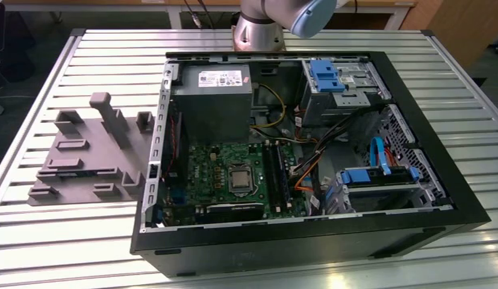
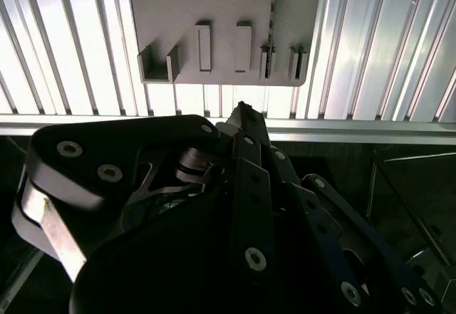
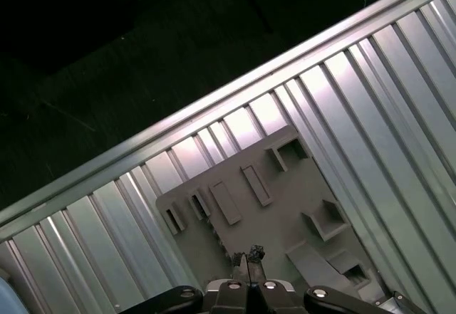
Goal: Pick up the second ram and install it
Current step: 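Pick up the second ram and move it above second insertion slot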
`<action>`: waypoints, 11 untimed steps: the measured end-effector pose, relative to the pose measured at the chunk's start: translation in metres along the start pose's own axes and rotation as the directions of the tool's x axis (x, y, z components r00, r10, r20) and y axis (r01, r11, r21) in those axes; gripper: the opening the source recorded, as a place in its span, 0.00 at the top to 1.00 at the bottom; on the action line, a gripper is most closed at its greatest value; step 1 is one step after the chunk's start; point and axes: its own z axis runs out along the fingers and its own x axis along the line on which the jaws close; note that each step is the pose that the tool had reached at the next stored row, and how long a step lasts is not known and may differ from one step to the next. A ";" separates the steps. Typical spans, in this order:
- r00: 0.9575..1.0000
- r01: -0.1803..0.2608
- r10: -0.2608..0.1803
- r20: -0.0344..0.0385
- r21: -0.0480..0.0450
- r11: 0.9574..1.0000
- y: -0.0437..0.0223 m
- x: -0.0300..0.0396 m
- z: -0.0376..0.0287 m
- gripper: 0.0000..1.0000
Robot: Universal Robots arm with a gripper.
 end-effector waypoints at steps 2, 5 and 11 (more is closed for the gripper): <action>1.000 0.000 0.000 0.000 0.000 1.000 0.0000 0.0000 0.0000 0.89; 1.000 0.000 0.000 0.000 0.000 1.000 0.0000 0.0000 0.0000 0.89; 0.999 0.049 -0.049 -0.002 -0.001 0.999 0.0002 0.0002 0.0013 0.89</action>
